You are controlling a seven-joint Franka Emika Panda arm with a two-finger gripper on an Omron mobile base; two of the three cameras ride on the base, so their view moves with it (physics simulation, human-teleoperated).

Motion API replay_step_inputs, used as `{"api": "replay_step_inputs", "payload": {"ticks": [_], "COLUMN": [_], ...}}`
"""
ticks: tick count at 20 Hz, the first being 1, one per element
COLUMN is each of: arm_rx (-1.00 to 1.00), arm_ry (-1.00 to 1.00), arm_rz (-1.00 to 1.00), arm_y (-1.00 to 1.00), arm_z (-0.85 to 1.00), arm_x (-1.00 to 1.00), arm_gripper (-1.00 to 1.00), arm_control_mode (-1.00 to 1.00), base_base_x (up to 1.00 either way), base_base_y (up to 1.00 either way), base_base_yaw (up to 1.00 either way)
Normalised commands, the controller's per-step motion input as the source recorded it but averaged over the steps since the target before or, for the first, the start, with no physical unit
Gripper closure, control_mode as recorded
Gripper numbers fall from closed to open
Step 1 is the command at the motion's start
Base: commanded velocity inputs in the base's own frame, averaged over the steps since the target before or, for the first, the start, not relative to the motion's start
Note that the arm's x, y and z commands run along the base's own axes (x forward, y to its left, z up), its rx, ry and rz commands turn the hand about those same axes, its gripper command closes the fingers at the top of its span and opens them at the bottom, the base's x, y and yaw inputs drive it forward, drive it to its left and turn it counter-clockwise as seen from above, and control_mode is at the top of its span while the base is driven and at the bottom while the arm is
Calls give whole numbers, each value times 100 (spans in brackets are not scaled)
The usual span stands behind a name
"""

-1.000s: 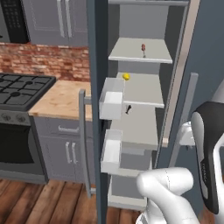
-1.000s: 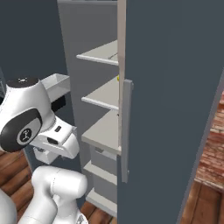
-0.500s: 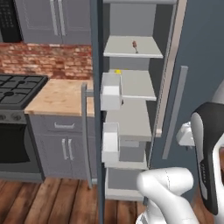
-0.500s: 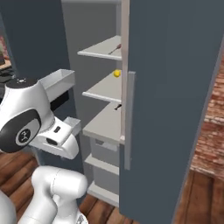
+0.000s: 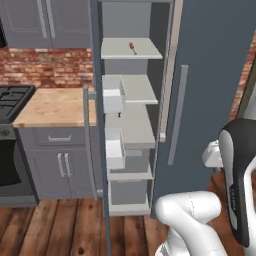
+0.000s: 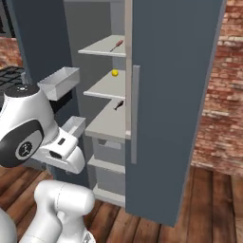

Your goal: Store the kebab skewer in the freezer for long-term storage. Close the freezer door after placing the cooked food.

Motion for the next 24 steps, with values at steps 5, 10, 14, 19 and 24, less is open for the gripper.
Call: {"api": "replay_step_inputs", "payload": {"ticks": [5, 10, 14, 19, 24], "arm_rx": [0, 0, 0, 0, 0], "arm_ry": [0, 0, 0, 0, 0], "arm_rz": [0, 0, 0, 0, 0], "arm_y": [0, 0, 0, 0, 0], "arm_z": [0, 0, 0, 0, 0], "arm_x": [0, 0, 0, 0, 0], "arm_gripper": [-100, -100, -100, -100, -100], "arm_control_mode": [100, 100, 100, 100, 100], "base_base_x": [-10, -6, -14, -17, -12], "base_base_y": [52, 41, 35, 33, 44], "base_base_yaw": [-27, -27, -22, -17, -7]}}
